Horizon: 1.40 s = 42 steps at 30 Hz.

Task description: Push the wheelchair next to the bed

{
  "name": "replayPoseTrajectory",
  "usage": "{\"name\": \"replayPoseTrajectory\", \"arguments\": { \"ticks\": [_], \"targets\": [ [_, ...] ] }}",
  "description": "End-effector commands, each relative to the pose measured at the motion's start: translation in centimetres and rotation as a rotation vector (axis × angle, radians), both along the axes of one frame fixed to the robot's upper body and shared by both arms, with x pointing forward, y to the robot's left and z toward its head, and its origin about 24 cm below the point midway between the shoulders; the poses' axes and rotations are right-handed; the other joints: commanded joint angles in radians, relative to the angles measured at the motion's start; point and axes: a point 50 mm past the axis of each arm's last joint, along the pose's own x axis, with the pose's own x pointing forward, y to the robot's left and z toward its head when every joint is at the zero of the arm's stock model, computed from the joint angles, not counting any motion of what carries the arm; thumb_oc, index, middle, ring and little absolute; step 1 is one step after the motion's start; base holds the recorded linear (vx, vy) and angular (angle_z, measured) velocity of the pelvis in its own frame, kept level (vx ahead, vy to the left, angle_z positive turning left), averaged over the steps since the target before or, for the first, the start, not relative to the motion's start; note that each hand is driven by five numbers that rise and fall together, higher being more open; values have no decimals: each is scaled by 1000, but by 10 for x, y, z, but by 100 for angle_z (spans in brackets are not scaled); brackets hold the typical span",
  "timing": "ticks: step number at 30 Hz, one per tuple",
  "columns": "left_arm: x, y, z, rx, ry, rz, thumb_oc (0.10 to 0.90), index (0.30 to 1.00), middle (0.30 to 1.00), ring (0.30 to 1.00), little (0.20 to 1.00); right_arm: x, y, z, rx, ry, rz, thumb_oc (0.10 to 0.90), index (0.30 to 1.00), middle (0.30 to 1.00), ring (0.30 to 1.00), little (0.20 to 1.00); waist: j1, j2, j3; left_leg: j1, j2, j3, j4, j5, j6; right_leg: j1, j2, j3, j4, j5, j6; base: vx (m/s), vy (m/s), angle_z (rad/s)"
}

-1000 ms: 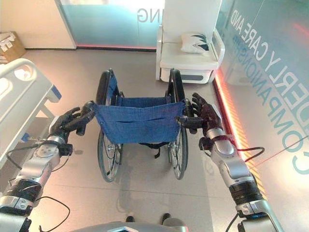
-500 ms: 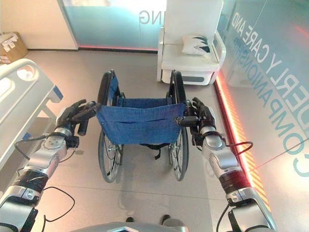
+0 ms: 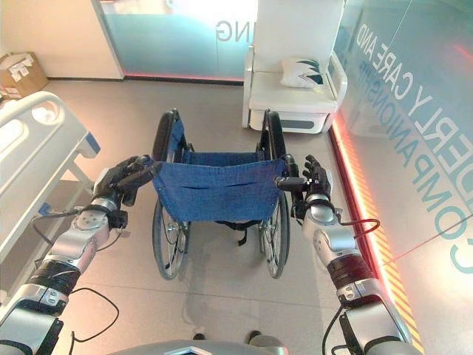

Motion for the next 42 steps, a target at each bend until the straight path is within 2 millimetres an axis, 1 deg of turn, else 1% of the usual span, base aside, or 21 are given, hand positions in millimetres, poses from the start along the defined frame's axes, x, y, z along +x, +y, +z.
{"name": "replayPoseTrajectory", "arguments": {
  "ticks": [1,5,11,16,21,28,34,42],
  "targets": [
    [37,-15,64,38,-237,-64,800,900,900,900,900,28,25,50,26,-185,89,800,900,900,900,900,29,-10,-73,-28,-36,34,3,-32,-24,-18,6,-17,29,-4,18,0,0,0],
    [36,-13,64,44,-236,-58,800,900,900,900,900,26,25,48,12,-171,133,800,900,900,900,900,26,-12,-71,-28,-36,34,3,-31,-25,-18,6,-17,31,-4,19,6,-9,3],
    [31,-5,64,58,-236,-39,800,900,900,900,900,16,22,43,-37,-141,245,800,900,900,900,900,18,-16,-68,-31,-35,34,3,-29,-24,-24,5,-15,38,-7,20,0,0,0],
    [26,1,64,65,-241,-19,800,900,900,900,900,8,19,41,-11,-127,289,800,900,900,900,900,11,-18,-64,-33,-34,35,3,-27,-25,-28,7,-13,42,-8,21,0,0,0],
    [24,7,67,61,-249,6,800,900,900,900,900,4,20,50,-5,-156,340,800,900,900,900,900,5,-21,-59,-34,-32,35,3,-25,-26,-31,8,-9,44,-8,23,-8,-28,-1],
    [21,10,65,32,-230,2,800,900,900,900,900,0,19,68,-2,-217,396,800,900,900,900,900,1,-23,-57,-38,-28,36,3,-25,-30,-33,11,-7,43,-8,26,-14,-30,-1],
    [21,11,64,39,-222,5,800,900,900,900,900,-4,21,75,14,-253,427,800,900,900,900,900,-4,-21,-58,-40,-27,39,3,-23,-31,-34,13,-7,40,-8,26,-4,-11,0],
    [19,15,64,42,-219,12,800,900,900,900,900,-8,22,78,47,-270,447,800,900,900,900,900,-8,-18,-56,-42,-24,42,3,-20,-34,-34,15,-7,39,-8,26,0,0,0]
  ]
}}
